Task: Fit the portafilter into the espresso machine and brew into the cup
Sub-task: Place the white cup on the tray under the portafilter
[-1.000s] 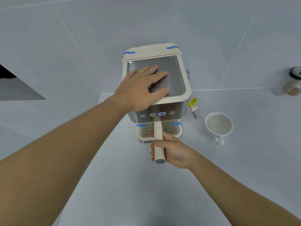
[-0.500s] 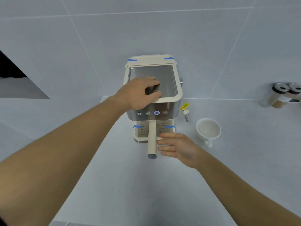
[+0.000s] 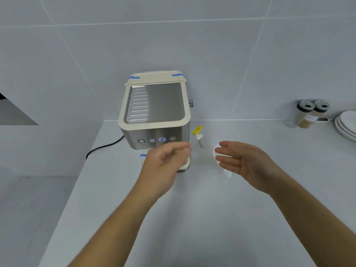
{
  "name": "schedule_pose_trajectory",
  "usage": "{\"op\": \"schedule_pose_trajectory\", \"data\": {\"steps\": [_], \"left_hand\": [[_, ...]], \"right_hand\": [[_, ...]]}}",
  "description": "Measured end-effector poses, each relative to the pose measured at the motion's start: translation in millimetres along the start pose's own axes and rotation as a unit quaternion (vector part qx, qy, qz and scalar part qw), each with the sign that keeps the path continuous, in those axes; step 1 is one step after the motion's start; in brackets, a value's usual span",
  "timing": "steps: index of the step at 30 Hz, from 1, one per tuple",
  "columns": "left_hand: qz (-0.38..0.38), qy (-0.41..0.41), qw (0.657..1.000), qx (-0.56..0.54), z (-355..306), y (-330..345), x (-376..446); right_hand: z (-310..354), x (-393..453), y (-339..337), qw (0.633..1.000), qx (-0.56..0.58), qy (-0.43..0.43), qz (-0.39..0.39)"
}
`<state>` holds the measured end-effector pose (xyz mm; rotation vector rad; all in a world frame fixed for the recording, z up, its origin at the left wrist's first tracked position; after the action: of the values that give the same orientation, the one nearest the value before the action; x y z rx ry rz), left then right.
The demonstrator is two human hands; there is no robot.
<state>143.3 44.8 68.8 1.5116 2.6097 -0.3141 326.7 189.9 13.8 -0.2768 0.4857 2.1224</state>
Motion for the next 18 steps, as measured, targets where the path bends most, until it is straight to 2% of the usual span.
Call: {"op": "schedule_pose_trajectory", "data": {"steps": [4, 10, 13, 18], "left_hand": [[0.001, -0.106, 0.984, -0.146, 45, 44, -5], [-0.006, -0.274, 0.928, -0.252, 110, 93, 10], [-0.027, -0.315, 0.909, -0.271, 128, 111, 27], [-0.035, -0.340, 0.905, -0.252, 145, 136, 55]], "right_hand": [[-3, 4, -39, 0.999, 0.002, 0.007, -0.046], [-27, 20, -85, 0.994, -0.004, 0.042, -0.103], [-40, 32, -104, 0.989, -0.007, 0.057, -0.138], [-64, 56, -123, 0.983, -0.024, 0.083, -0.164]]}}
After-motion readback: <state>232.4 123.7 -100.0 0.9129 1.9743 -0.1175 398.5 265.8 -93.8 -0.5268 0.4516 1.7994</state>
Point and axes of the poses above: each hand's wrist, its own x-axis towards the middle knuckle, its own y-axis out of the palm, z = x × y, the point moved 4 cm from there along x, towards the middle knuckle, and after that the axes turned 2 degrees about -y, right-handed, at the moved point
